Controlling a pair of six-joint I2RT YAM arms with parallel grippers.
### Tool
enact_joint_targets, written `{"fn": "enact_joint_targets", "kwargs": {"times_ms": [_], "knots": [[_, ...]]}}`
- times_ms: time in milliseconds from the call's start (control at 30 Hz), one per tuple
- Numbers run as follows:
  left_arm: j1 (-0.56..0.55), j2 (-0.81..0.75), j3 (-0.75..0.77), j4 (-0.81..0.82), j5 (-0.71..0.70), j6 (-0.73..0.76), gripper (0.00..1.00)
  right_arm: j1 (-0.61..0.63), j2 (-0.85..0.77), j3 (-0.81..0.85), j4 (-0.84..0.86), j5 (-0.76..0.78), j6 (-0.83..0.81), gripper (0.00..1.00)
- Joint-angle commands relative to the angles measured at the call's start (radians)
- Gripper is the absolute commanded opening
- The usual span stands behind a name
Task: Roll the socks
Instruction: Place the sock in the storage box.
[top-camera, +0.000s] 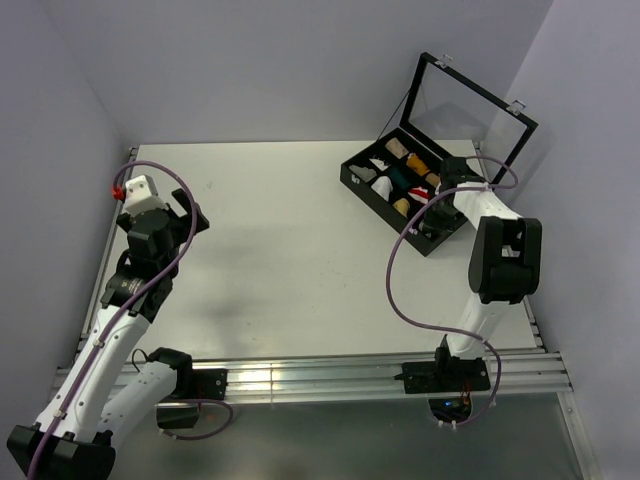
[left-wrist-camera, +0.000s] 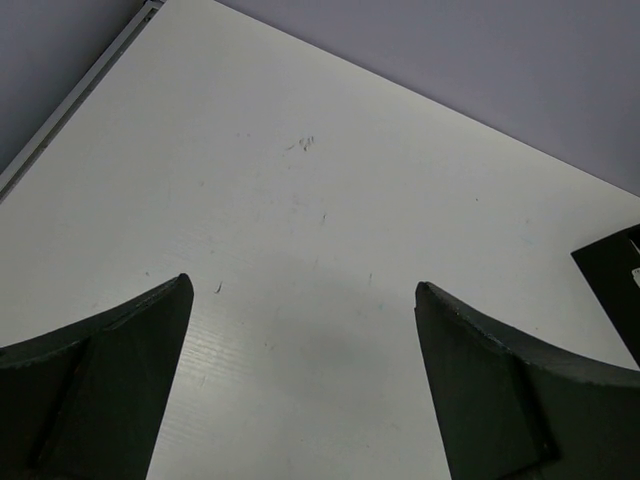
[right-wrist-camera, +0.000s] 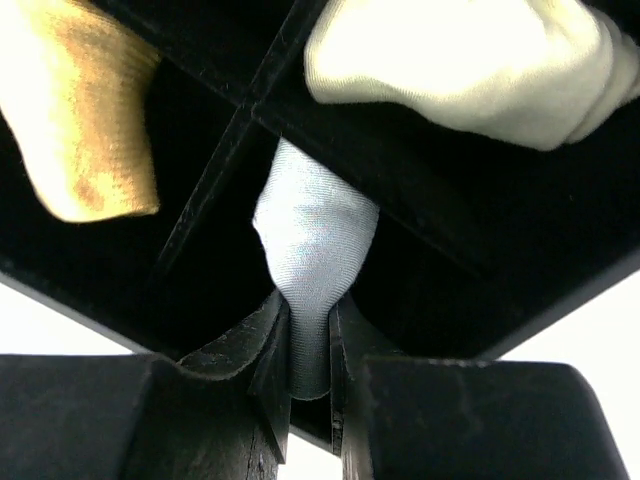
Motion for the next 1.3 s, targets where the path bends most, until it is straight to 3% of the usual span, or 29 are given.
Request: {"fn": "enact_joint_targets", "kwargs": {"times_ms": [0,167,267,367,567,700,1000,1267], "knots": [[-0.004,-0.006,-0.001,0.039,-0.024,0.009,0.98,-0.009,0.025,0.014,0.073,0.023,-0.029,0.0],[-0.004,-0.01,-0.002,0.035,-0.04,0.006,0.97,-0.008,0.087,0.049,0.049,0.041,-0.038,0.04],[-0.004,-0.01,-0.002,0.036,-0.041,0.006,0.97,-0.006,0.128,0.071,0.01,0.043,-0.038,0.15],[-0.004,-0.009,-0.002,0.036,-0.035,0.004,0.97,-0.006,0.142,0.076,-0.007,0.055,-0.027,0.35],[-0.004,-0.006,-0.004,0.039,-0.04,0.003,0.97,-0.006,0.073,0.082,-0.025,0.072,-0.018,0.54],[-0.004,-0.004,-0.005,0.039,-0.04,0.001,0.96,-0.006,0.033,0.108,-0.053,0.073,-0.017,0.61],[-0.004,-0.003,-0.005,0.039,-0.038,0.0,0.96,-0.006,-0.054,0.105,-0.076,0.144,0.006,0.6],[-0.004,-0.006,-0.004,0.038,-0.04,0.0,0.96,-0.004,-0.159,0.085,0.008,0.034,0.034,0.33]]}}
